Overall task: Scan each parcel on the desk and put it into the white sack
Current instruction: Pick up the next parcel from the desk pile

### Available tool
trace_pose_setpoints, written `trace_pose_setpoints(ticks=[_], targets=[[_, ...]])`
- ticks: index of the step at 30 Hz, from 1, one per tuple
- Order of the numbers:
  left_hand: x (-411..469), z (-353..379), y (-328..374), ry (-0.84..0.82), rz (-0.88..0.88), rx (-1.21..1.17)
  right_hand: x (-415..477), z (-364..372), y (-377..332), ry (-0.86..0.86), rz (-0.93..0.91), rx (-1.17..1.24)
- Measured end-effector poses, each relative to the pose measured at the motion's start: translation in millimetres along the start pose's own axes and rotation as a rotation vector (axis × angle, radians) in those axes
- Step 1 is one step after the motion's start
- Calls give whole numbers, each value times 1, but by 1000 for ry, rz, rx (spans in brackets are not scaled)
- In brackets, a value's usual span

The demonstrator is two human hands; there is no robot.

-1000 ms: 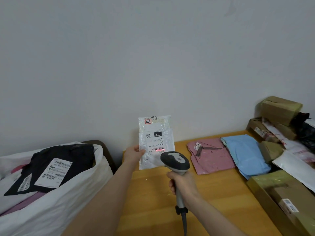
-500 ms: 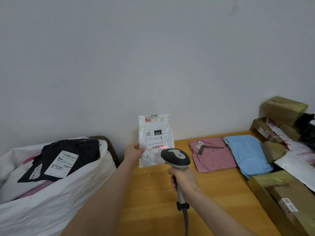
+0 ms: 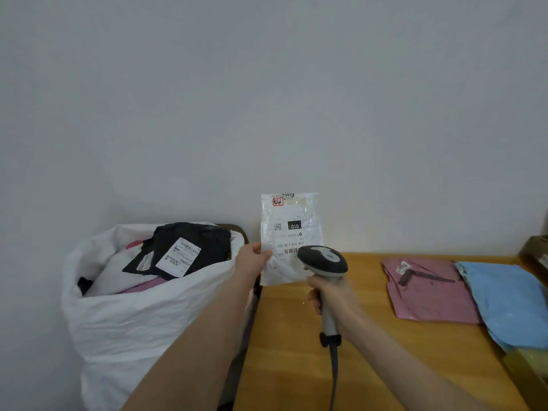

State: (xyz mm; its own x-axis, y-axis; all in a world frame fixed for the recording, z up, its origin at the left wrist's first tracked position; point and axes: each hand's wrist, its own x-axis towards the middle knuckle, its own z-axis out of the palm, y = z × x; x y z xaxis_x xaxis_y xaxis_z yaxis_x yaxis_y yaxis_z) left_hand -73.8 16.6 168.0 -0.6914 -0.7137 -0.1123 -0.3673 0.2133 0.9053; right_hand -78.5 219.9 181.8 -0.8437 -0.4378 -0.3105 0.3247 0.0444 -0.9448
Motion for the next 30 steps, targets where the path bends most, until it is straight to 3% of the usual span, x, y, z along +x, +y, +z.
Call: trace_pose_setpoints(ticks=[9, 16, 19, 23, 26, 30], targets=[[45, -162, -22, 252, 46, 47, 43, 147, -33, -34, 29, 84], [92, -306, -74, 470, -33, 50, 66, 266, -33, -61, 94, 84], [110, -333, -112, 451, -181, 137, 76, 301, -20, -36, 140, 82], [126, -334, -141, 261, -310, 415, 84, 320, -7, -22, 179, 81], [134, -325, -124, 224, -246, 580, 86, 317, -8, 4, 165, 71], [144, -282, -77, 161, -13, 664, 89, 294, -16, 53, 167, 89]])
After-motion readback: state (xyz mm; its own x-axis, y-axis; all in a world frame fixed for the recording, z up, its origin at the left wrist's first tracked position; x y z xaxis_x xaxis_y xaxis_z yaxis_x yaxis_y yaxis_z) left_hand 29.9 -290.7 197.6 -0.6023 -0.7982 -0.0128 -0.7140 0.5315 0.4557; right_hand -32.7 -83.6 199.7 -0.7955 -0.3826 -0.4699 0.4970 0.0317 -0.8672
